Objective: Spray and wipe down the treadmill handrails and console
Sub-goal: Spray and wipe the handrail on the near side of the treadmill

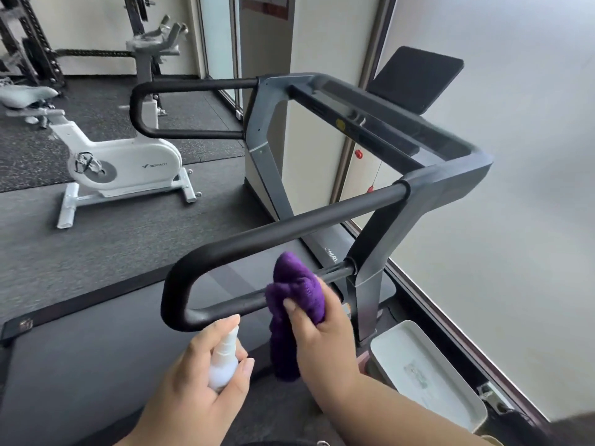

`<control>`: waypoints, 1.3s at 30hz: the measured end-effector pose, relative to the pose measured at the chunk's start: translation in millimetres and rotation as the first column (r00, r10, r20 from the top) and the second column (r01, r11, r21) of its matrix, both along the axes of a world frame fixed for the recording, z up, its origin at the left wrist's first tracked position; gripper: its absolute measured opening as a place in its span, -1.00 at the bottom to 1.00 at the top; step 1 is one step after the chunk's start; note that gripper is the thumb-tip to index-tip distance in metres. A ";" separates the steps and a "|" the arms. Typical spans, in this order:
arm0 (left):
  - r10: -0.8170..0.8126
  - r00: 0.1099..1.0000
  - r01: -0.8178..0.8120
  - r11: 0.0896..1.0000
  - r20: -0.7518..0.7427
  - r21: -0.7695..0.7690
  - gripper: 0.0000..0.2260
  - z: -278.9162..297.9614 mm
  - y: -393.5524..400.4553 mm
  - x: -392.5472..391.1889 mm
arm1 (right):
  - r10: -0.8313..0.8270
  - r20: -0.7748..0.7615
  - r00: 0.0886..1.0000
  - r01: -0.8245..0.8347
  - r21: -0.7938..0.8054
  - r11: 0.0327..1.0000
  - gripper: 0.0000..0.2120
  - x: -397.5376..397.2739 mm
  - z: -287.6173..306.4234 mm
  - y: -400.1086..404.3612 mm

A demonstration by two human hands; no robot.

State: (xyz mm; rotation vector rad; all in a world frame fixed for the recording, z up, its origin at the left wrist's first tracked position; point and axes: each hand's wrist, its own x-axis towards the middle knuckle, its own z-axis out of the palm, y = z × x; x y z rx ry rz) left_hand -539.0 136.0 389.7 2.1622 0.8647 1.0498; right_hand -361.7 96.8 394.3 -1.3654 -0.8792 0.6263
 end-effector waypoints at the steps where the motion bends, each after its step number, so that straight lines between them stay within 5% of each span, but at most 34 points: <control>1: 0.001 1.000 -0.001 1.000 -0.005 -0.003 -0.44 -0.1 0.0 7.7 | -0.093 -0.021 0.995 0.093 0.007 0.996 -0.76 13.0 5.2 3.7; 11: 0.041 0.996 -0.041 0.999 -0.084 0.004 -0.45 13.5 0.8 87.2 | -0.426 -0.029 0.904 0.426 0.101 0.899 -0.75 167.5 49.7 39.4; 18: 0.025 0.996 -0.024 1.000 -0.089 0.006 -0.45 15.7 8.7 133.9 | -0.395 0.423 0.816 0.419 0.038 0.907 -0.65 256.6 44.7 77.4; 27: 0.068 0.992 -0.069 0.998 -0.105 -0.006 -0.36 14.0 12.3 128.4 | -0.257 0.735 0.627 0.385 -0.005 0.923 -0.40 206.4 26.4 91.7; 34: 0.096 0.993 -0.097 0.995 -0.074 -0.013 -0.51 18.6 14.5 92.4 | -0.114 0.781 0.614 0.178 0.003 0.984 -0.37 100.9 22.0 94.3; 39: 0.128 0.990 -0.127 0.992 -0.058 0.026 -0.32 12.5 18.3 52.5 | -0.077 0.804 0.590 0.107 0.016 0.994 -0.39 47.1 13.9 97.7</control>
